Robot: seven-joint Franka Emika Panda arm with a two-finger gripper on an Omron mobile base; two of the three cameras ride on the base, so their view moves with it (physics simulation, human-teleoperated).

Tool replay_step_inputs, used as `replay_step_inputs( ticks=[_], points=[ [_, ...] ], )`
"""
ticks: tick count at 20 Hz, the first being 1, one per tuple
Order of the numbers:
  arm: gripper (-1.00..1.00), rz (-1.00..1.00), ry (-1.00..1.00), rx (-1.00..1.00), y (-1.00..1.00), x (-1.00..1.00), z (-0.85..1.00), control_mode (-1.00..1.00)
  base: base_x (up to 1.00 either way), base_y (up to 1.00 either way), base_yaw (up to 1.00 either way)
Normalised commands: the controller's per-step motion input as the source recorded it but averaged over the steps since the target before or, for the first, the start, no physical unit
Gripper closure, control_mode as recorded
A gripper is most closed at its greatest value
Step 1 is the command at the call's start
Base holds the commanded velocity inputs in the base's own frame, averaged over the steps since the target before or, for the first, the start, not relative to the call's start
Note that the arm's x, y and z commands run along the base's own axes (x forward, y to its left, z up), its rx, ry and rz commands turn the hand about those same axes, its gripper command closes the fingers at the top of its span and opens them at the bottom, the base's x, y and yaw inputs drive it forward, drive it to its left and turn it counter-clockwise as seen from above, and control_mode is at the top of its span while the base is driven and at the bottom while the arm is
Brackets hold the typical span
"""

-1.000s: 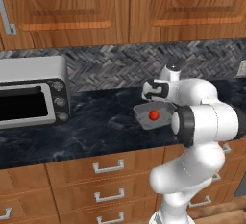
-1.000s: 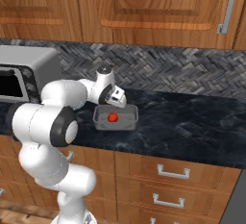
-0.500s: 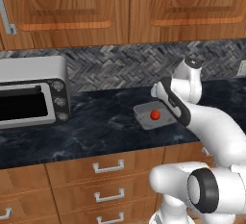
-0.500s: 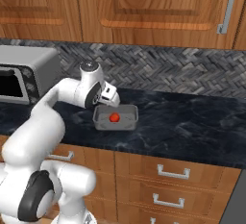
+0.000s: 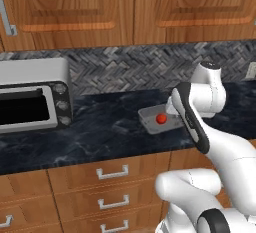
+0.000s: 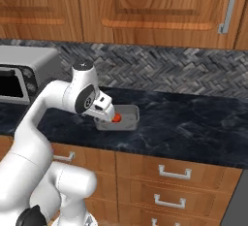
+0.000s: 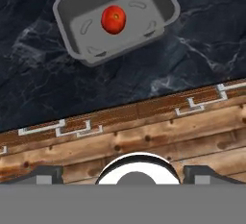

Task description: Take the tomato and corn out of the freezer and place them in the tupperware container on the counter. Then put the tupperware containing the vegetables back in the freezer.

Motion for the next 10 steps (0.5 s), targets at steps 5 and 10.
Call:
replay_step_inputs(
  ticks=[5, 10],
  points=[
    [-1.0, 0.0, 0.0, 0.0, 0.0, 0.0, 0.0, 1.0, -1.0, 0.41, -0.1],
    [-1.0, 0.0, 0.0, 0.0, 0.0, 0.0, 0.0, 1.0, -0.76, 1.0, 0.0]
  ],
)
